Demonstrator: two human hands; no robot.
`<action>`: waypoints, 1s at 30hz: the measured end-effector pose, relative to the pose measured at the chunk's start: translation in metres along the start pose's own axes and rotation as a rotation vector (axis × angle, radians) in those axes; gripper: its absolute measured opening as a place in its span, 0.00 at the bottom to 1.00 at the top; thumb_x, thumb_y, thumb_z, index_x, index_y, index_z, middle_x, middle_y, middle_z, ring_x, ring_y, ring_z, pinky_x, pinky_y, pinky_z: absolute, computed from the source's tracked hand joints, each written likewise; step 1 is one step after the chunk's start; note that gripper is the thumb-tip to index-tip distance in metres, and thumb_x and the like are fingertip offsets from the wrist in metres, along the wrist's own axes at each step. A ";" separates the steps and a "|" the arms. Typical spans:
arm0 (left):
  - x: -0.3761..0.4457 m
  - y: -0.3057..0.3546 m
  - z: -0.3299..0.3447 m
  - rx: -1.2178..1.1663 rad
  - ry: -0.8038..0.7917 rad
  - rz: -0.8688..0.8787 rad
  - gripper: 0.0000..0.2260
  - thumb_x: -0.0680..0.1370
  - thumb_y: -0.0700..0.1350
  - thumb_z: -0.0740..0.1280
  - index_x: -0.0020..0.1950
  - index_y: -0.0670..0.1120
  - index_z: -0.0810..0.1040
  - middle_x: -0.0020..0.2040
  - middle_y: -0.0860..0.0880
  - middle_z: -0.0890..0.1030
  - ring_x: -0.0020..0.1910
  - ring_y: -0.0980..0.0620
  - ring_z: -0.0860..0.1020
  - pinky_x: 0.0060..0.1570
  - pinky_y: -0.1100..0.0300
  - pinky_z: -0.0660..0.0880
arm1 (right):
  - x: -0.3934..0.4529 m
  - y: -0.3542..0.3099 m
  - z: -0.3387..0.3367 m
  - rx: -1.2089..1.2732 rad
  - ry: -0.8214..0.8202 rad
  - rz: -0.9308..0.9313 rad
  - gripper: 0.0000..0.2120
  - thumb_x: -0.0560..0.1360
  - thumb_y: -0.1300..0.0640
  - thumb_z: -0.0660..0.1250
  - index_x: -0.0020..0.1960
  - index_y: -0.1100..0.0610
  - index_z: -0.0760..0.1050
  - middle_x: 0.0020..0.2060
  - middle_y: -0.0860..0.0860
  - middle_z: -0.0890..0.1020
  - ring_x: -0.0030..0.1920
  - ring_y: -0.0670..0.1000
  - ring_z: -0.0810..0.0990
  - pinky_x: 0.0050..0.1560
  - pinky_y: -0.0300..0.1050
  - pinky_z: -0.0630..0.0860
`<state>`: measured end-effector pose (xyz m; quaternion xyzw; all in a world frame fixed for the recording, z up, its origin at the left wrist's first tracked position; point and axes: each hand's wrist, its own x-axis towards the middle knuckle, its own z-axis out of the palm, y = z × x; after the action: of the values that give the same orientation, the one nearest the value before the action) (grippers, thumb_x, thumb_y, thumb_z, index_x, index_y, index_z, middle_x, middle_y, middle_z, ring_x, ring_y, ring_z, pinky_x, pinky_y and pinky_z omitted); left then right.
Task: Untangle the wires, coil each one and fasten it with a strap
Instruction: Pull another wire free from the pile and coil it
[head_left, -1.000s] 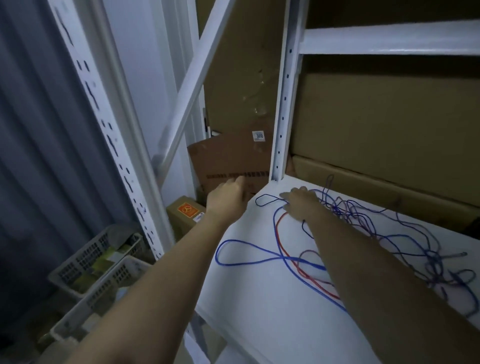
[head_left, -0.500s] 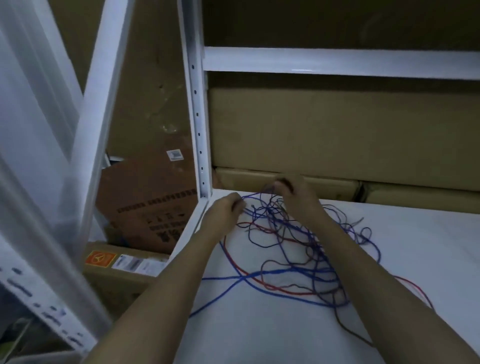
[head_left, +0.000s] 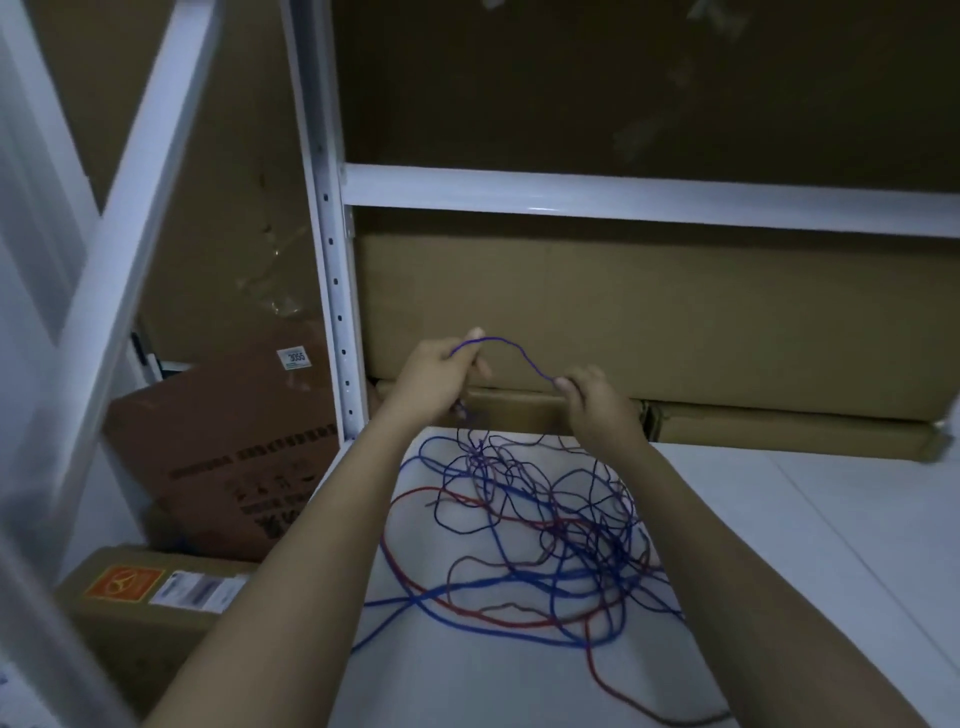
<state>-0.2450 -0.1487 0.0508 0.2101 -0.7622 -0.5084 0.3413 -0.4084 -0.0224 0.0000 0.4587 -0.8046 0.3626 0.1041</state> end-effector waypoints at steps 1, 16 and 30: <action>0.004 0.009 0.002 -0.010 0.001 0.032 0.16 0.81 0.49 0.63 0.36 0.45 0.77 0.20 0.53 0.66 0.19 0.55 0.65 0.26 0.61 0.64 | 0.005 -0.001 -0.007 0.105 0.064 0.031 0.12 0.83 0.56 0.54 0.50 0.58 0.74 0.45 0.53 0.72 0.44 0.51 0.70 0.39 0.44 0.59; 0.007 0.028 0.009 0.325 0.271 0.280 0.14 0.81 0.51 0.61 0.40 0.47 0.80 0.27 0.55 0.71 0.26 0.59 0.67 0.28 0.63 0.62 | 0.032 -0.010 -0.049 0.677 0.092 0.051 0.09 0.82 0.60 0.58 0.49 0.60 0.77 0.34 0.46 0.76 0.33 0.38 0.73 0.39 0.28 0.68; -0.052 -0.035 0.050 0.633 -0.357 -0.239 0.25 0.75 0.67 0.61 0.52 0.44 0.75 0.48 0.45 0.77 0.47 0.48 0.75 0.48 0.57 0.68 | 0.009 -0.024 -0.001 1.147 -0.149 0.312 0.10 0.83 0.57 0.57 0.44 0.57 0.73 0.30 0.51 0.67 0.20 0.41 0.61 0.22 0.33 0.60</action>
<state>-0.2471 -0.0964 -0.0098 0.3005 -0.8991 -0.3128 0.0599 -0.3940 -0.0353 0.0166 0.3423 -0.5433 0.7170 -0.2711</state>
